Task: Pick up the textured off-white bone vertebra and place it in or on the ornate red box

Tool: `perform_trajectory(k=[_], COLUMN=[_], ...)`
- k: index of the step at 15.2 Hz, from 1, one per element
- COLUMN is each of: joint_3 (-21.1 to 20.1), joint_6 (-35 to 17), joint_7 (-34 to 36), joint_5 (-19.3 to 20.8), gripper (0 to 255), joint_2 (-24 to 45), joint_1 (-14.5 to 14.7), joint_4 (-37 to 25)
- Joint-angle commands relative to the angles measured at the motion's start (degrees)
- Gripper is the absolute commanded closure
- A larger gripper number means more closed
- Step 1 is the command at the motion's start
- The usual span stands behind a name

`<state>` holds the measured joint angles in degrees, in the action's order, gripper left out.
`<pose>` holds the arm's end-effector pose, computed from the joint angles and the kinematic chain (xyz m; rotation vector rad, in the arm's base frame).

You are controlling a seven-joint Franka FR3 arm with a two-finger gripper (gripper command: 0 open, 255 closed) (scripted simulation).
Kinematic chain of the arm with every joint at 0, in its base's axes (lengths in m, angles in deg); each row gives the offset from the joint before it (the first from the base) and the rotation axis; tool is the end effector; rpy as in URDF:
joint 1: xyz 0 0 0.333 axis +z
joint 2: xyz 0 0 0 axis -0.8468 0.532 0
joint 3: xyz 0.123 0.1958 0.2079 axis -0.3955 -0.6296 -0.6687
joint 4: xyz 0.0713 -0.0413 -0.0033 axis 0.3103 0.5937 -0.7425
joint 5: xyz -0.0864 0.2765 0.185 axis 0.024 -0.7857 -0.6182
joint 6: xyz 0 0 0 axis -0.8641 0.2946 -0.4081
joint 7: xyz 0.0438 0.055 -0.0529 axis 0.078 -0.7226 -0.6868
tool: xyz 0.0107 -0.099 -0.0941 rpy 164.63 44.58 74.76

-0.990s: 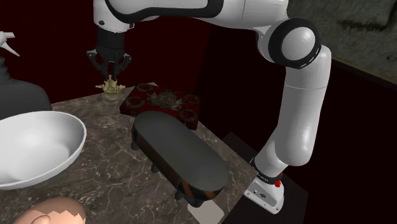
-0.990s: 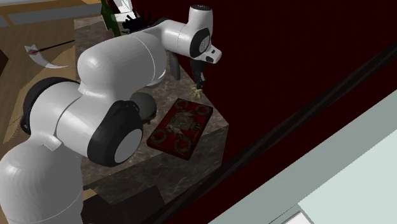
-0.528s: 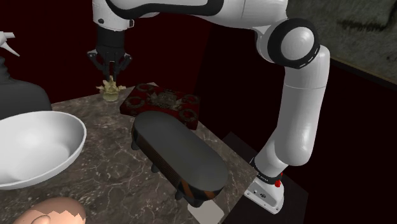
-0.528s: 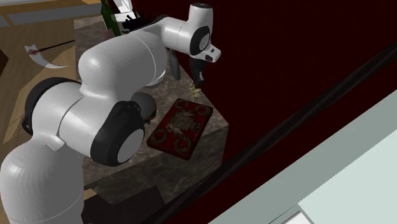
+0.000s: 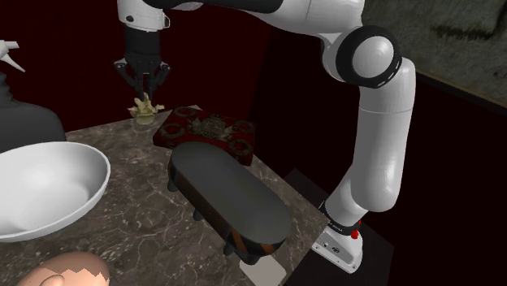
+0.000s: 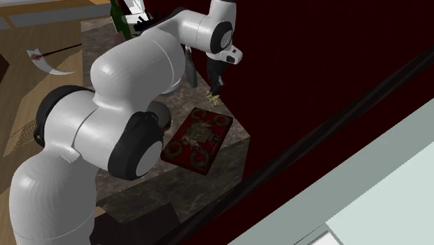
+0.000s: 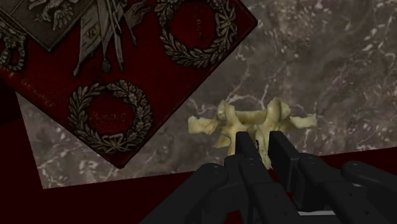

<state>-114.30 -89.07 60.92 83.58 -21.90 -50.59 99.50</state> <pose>0.5522 0.2958 0.4814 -3.0634 0.2374 0.1337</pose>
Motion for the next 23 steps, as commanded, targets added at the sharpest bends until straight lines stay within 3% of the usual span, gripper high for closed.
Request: perform_trajectory(k=[1,10,16,23], joint_3=[0.15,-0.28,-1.19,2.38], joint_6=[-1.16,7.4,0.39,-0.6], joint_7=[0.1,0.67,-4.43,-12.92], joint_5=[0.89,2.36,-6.32,-14.97], gripper=[255,255,255,255], joint_2=[-0.52,2.41,-16.81,-35.22], joint_1=[0.27,2.16,-7.24,-11.65], joint_4=[-3.38,-14.8,10.3,28.52])
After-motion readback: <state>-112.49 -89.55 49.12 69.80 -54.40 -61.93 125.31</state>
